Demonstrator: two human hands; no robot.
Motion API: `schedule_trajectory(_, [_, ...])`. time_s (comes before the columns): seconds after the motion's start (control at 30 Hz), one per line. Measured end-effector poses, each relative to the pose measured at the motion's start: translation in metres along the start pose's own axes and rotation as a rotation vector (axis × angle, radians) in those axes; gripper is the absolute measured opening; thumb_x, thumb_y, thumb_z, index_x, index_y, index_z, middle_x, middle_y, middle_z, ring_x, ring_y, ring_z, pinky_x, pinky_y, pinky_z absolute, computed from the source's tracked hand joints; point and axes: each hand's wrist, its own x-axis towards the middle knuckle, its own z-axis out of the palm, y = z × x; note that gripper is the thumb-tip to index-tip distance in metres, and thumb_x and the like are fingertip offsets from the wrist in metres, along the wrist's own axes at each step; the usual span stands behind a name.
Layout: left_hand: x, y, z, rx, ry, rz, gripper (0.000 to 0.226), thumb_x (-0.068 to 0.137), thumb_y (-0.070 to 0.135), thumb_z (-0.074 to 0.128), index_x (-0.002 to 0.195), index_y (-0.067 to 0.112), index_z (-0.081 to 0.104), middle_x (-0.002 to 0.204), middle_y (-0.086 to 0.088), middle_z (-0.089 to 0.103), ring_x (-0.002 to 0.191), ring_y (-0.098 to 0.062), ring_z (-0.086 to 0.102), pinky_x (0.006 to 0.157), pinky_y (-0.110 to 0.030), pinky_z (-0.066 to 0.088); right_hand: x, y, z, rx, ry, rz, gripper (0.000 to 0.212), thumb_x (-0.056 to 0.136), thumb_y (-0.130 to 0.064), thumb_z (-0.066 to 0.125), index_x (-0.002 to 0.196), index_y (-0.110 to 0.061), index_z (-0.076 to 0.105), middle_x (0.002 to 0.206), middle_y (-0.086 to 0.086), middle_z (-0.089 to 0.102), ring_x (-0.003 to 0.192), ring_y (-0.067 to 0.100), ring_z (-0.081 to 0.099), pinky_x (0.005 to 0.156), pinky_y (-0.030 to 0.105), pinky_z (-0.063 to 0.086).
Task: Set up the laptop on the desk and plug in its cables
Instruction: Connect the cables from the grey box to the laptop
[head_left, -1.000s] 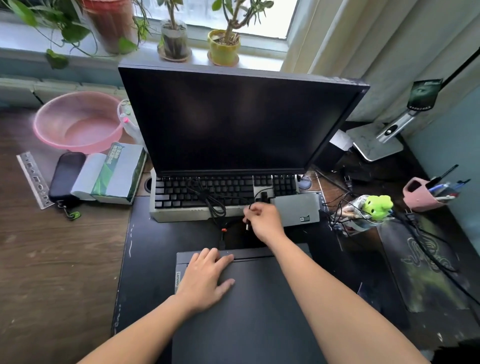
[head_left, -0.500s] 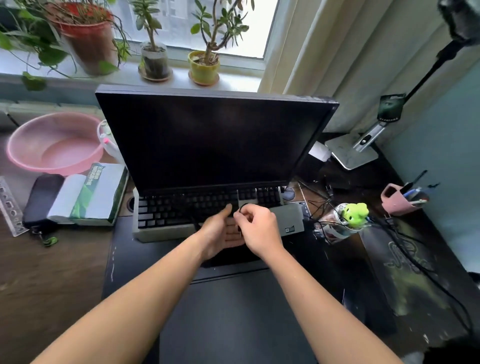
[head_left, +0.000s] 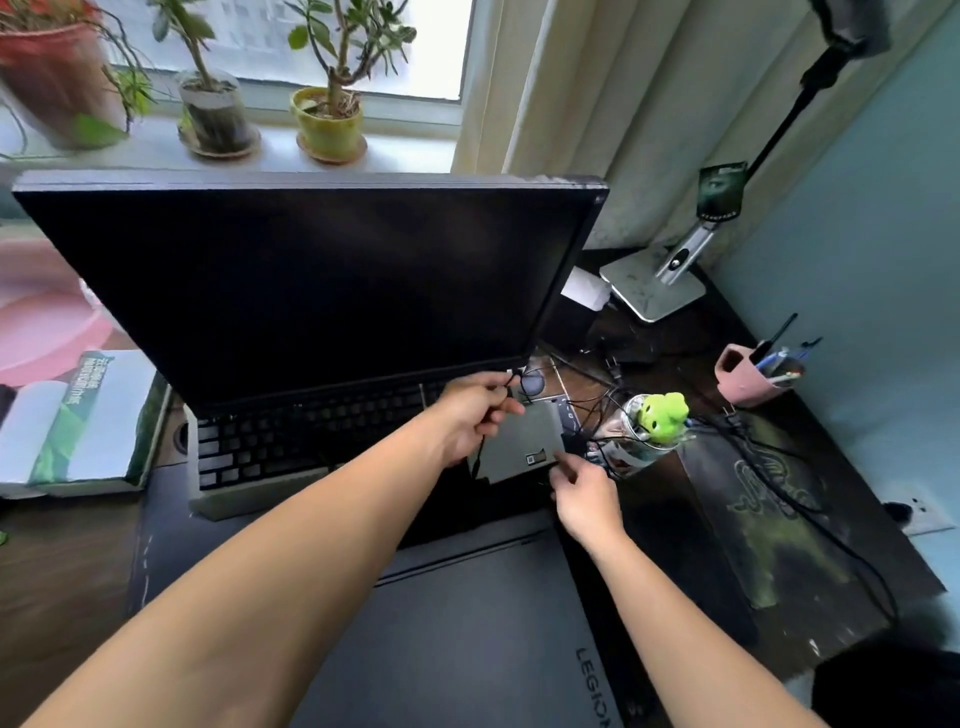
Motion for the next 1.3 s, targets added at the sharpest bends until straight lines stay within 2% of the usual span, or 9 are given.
schedule_trajectory(0.13, [0.013, -0.002, 0.013, 0.082, -0.062, -0.005, 0.033, 0.1, 0.002, 0.041, 0.126, 0.011, 0.059, 0.063, -0.007, 0.064, 0.043, -0.007, 0.036, 0.035, -0.015, 0.019, 0.017, 0.001, -0.001, -0.003, -0.077, 0.007, 0.048, 0.093, -0.02, 0.054, 0.141, -0.027, 0.052, 0.115, 0.011, 0.071, 0.105, 0.035, 0.066, 0.094, 0.038, 0.051])
schedule_trajectory(0.23, [0.021, -0.003, 0.018, 0.081, -0.119, -0.003, 0.039, 0.101, 0.003, 0.039, 0.136, 0.013, 0.051, 0.071, -0.008, 0.06, 0.048, -0.008, 0.035, 0.037, -0.015, 0.019, 0.027, -0.002, 0.0, -0.044, -0.114, -0.003, 0.04, 0.098, -0.021, 0.051, 0.137, -0.02, 0.056, 0.131, 0.011, 0.065, 0.121, 0.033, 0.058, 0.096, 0.033, 0.044])
schedule_trajectory(0.53, [0.033, -0.006, 0.02, 0.144, -0.21, 0.024, 0.044, 0.101, 0.003, 0.04, 0.141, 0.017, 0.047, 0.071, -0.002, 0.059, 0.049, -0.006, 0.033, 0.04, -0.015, 0.018, 0.062, -0.003, 0.009, 0.01, -0.104, 0.103, 0.056, 0.098, -0.041, 0.042, 0.146, -0.013, 0.043, 0.131, 0.015, 0.063, 0.118, 0.036, 0.06, 0.1, 0.042, 0.046])
schedule_trajectory(0.73, [0.036, -0.001, 0.028, 0.118, -0.248, 0.058, 0.042, 0.1, 0.003, 0.039, 0.137, 0.018, 0.052, 0.07, -0.001, 0.058, 0.05, -0.006, 0.032, 0.04, -0.016, 0.018, 0.078, -0.005, 0.015, 0.137, -0.089, 0.178, 0.05, 0.077, -0.042, 0.032, 0.105, -0.011, 0.06, 0.094, 0.014, 0.064, 0.084, 0.031, 0.061, 0.072, 0.042, 0.044])
schedule_trajectory(0.9, [0.03, -0.001, 0.016, 0.095, -0.204, 0.08, 0.037, 0.1, 0.003, 0.04, 0.13, 0.014, 0.058, 0.066, -0.001, 0.055, 0.047, -0.006, 0.029, 0.039, -0.016, 0.016, 0.065, -0.013, 0.02, 0.185, -0.052, 0.158, 0.057, 0.093, -0.034, 0.04, 0.148, -0.017, 0.041, 0.128, 0.008, 0.063, 0.105, 0.025, 0.06, 0.099, 0.047, 0.047])
schedule_trajectory(1.0, [0.011, -0.012, -0.007, 0.115, -0.157, 0.082, 0.032, 0.099, 0.003, 0.04, 0.119, 0.011, 0.064, 0.063, -0.002, 0.055, 0.044, -0.006, 0.029, 0.037, -0.016, 0.018, 0.032, -0.025, 0.019, 0.218, 0.039, 0.075, 0.04, 0.096, -0.021, 0.047, 0.135, -0.019, 0.057, 0.117, 0.006, 0.068, 0.107, 0.026, 0.062, 0.094, 0.037, 0.049])
schedule_trajectory(1.07, [-0.004, -0.023, -0.024, 0.141, -0.094, 0.081, 0.03, 0.099, 0.003, 0.041, 0.115, 0.009, 0.065, 0.061, -0.003, 0.055, 0.042, -0.006, 0.029, 0.038, -0.016, 0.017, 0.007, -0.036, 0.023, 0.227, 0.091, 0.003, 0.022, 0.095, -0.016, 0.053, 0.111, -0.016, 0.068, 0.102, 0.004, 0.071, 0.092, 0.023, 0.064, 0.079, 0.029, 0.045])
schedule_trajectory(1.17, [-0.021, -0.036, -0.048, 0.158, -0.009, 0.081, 0.029, 0.099, 0.003, 0.04, 0.115, 0.008, 0.064, 0.062, -0.004, 0.054, 0.039, -0.006, 0.029, 0.038, -0.018, 0.016, -0.022, -0.049, 0.041, 0.318, -0.139, -0.082, 0.019, 0.094, -0.016, 0.057, 0.081, -0.021, 0.07, 0.075, -0.001, 0.07, 0.059, 0.015, 0.062, 0.065, 0.03, 0.047])
schedule_trajectory(1.3, [-0.036, -0.041, -0.073, 0.154, 0.021, 0.074, 0.029, 0.1, 0.005, 0.04, 0.114, 0.009, 0.065, 0.062, -0.004, 0.055, 0.04, -0.005, 0.03, 0.037, -0.016, 0.019, -0.045, -0.062, 0.063, 0.288, -0.514, -0.155, 0.007, 0.088, -0.016, 0.068, 0.091, -0.019, 0.073, 0.079, -0.002, 0.071, 0.061, 0.009, 0.063, 0.071, 0.028, 0.053])
